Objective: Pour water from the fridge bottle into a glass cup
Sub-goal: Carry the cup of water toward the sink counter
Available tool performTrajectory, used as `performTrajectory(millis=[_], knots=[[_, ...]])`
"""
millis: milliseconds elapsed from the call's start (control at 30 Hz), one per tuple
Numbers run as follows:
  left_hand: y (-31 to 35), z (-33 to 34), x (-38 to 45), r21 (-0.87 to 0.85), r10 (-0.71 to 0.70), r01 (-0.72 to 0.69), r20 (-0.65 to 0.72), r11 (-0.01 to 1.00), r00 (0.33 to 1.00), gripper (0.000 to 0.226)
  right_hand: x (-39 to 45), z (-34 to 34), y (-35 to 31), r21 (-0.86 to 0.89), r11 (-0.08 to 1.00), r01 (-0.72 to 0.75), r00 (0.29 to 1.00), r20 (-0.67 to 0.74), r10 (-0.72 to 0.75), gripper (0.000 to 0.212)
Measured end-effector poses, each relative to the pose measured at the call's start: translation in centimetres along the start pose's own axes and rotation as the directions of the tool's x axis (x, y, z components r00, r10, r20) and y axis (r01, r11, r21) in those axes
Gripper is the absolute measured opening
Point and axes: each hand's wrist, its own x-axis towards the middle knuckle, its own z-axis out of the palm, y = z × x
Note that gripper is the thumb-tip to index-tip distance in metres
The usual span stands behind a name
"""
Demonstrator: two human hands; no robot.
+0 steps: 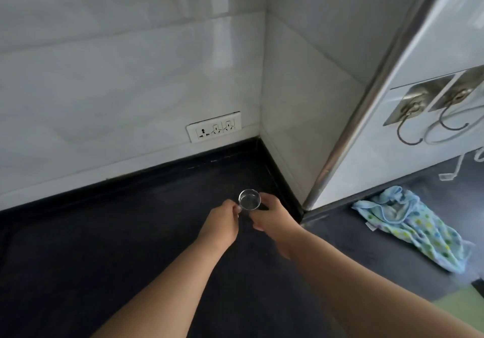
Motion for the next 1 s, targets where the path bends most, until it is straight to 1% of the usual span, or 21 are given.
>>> performTrajectory(millis=[100, 200, 300, 333, 400, 433, 467, 533, 600, 633, 733, 833, 900, 967, 1000], knots=[[0.1, 0.3, 2.5, 0.000, 0.014, -0.014, 0.005, 1.000, 1.000, 0.024, 1.9, -0.1, -0.3, 0.026, 1.000, -0.014, 1.000, -0.011, 0.015, 0.058], [0.4, 0.3, 5.0, -0.013, 0.007, -0.007, 0.002, 1.000, 1.000, 0.023, 4.0, -0.3, -1.1, 0.033, 0.999, -0.028, 0.999, -0.016, 0.029, 0.067], [0.8, 0.2, 7.4, -0.041, 0.014, -0.014, -0.015, 0.999, 1.000, 0.024, 6.3, -0.3, -2.0, 0.034, 0.999, -0.003, 1.000, -0.008, 0.003, 0.077], [1.1, 0.1, 8.0, -0.041, 0.024, -0.025, -0.025, 0.999, 0.999, 0.024, 6.9, -0.3, -2.3, 0.032, 0.999, 0.003, 1.000, -0.010, -0.002, 0.072], [1.7, -0.2, 9.3, -0.047, 0.051, -0.053, -0.053, 0.997, 0.997, 0.023, 7.9, -0.3, -3.1, 0.033, 0.999, 0.023, 1.000, -0.009, -0.022, 0.044], [2.0, -0.3, 9.9, -0.054, 0.062, -0.065, -0.068, 0.996, 0.996, 0.024, 8.4, -0.3, -3.4, 0.031, 0.999, 0.034, 0.999, -0.010, -0.034, 0.033], [2.2, -0.5, 10.5, -0.062, 0.069, -0.074, -0.081, 0.995, 0.994, 0.024, 9.0, -0.4, -3.7, 0.031, 0.998, 0.048, 0.999, -0.008, -0.047, 0.030], [2.6, -0.7, 11.6, -0.092, 0.078, -0.088, -0.102, 0.992, 0.992, 0.024, 10.2, -0.6, -4.1, 0.046, 0.996, 0.079, 0.997, -0.004, -0.079, 0.039], [3.0, -0.8, 12.7, -0.135, 0.074, -0.089, -0.112, 0.987, 0.991, 0.023, 10.9, -0.8, -4.3, 0.073, 0.993, 0.096, 0.995, -0.009, -0.095, 0.041], [3.3, -0.7, 13.3, -0.152, 0.070, -0.087, -0.114, 0.984, 0.991, 0.022, 11.3, -0.9, -4.4, 0.077, 0.992, 0.102, 0.995, -0.007, -0.102, 0.047], [4.1, -0.6, 14.0, -0.163, 0.065, -0.080, -0.098, 0.983, 0.993, 0.024, 11.8, -1.1, -4.8, 0.054, 0.991, 0.123, 0.992, -0.005, -0.123, 0.055], [4.4, -0.3, 13.7, -0.181, 0.079, -0.089, -0.065, 0.979, 0.995, 0.030, 11.7, -1.3, -4.6, 0.040, 0.990, 0.133, 0.991, 0.017, -0.134, 0.049], [4.4, -0.2, 12.6, -0.200, 0.082, -0.087, -0.031, 0.976, 0.996, 0.040, 10.6, -1.7, -4.3, -0.008, 0.987, 0.159, 0.987, 0.038, -0.159, 0.044], [4.5, -0.2, 11.1, -0.192, 0.078, -0.078, -0.008, 0.978, 0.997, 0.049, 9.0, -2.3, -4.0, -0.046, 0.981, 0.187, 0.982, 0.049, -0.185, 0.044], [4.6, -0.1, 10.2, -0.184, 0.074, -0.073, -0.003, 0.980, 0.997, 0.051, 8.2, -2.5, -3.6, -0.078, 0.977, 0.197, 0.980, 0.030, -0.195, 0.048]])
